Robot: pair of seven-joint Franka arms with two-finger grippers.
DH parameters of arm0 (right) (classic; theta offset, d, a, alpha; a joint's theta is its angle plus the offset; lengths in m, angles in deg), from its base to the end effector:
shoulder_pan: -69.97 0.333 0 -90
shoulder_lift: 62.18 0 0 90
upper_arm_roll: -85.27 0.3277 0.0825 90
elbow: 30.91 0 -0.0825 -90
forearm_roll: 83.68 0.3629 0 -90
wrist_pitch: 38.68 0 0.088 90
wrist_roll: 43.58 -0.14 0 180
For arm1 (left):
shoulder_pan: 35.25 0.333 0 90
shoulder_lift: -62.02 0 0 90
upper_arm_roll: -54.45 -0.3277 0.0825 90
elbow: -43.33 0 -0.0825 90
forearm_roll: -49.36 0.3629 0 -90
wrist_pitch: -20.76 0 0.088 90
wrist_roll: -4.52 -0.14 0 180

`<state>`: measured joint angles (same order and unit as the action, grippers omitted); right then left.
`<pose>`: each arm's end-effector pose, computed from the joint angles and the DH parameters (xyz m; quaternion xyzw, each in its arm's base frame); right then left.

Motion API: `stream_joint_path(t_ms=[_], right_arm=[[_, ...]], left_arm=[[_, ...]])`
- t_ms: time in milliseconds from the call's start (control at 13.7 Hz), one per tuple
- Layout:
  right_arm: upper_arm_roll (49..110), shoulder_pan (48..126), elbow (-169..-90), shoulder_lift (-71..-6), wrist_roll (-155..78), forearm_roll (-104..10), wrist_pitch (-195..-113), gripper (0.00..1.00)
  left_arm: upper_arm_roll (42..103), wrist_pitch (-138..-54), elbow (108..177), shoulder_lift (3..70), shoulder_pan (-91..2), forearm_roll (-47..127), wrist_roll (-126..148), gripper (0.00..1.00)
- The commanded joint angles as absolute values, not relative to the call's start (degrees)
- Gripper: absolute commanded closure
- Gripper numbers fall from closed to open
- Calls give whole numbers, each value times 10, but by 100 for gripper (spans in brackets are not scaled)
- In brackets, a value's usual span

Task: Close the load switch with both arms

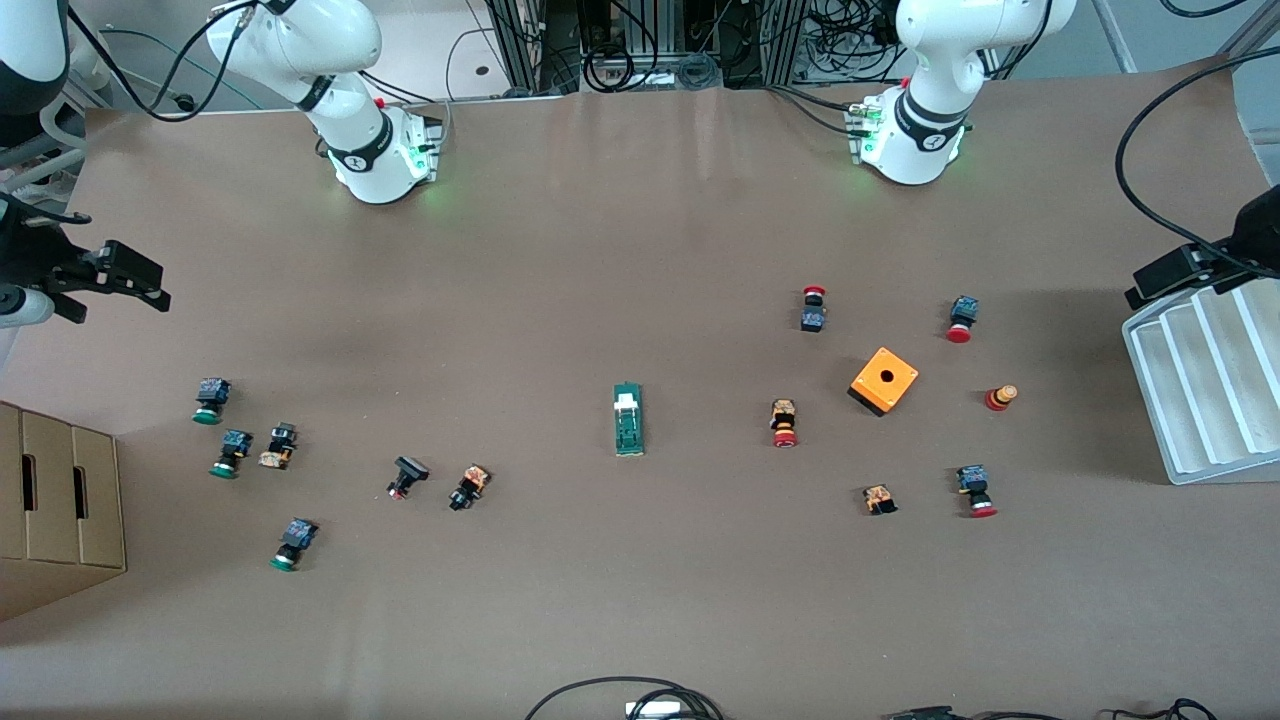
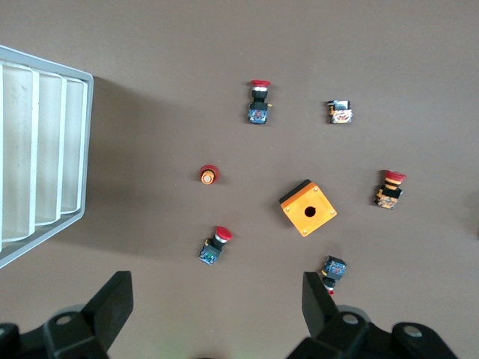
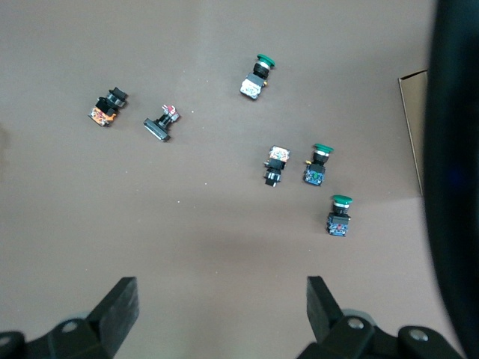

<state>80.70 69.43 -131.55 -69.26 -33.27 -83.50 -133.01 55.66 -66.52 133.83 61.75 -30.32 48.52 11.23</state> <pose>0.4966 -0.0462 0.5892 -0.9989 -0.0455 -0.0073 0.0055 0.5264 0.0321 0.5928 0.9954 0.0907 -0.0306 0.0066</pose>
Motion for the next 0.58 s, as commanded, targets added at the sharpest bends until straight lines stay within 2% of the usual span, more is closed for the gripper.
stream_joint_path(t_ms=[0,292,511], right_arm=[[805,696,-1294,-679,-328,-849,-1331,0],[806,697,-1291,-678,-310,-850,-1321,0],[806,697,-1291,-674,-307,-849,-1321,0]], left_arm=[[567,-641,1329,625,-305,504,100,0],[678,-626,1304,635,-309,542,170,0],[730,-631,1287,631,-309,544,223,0]])
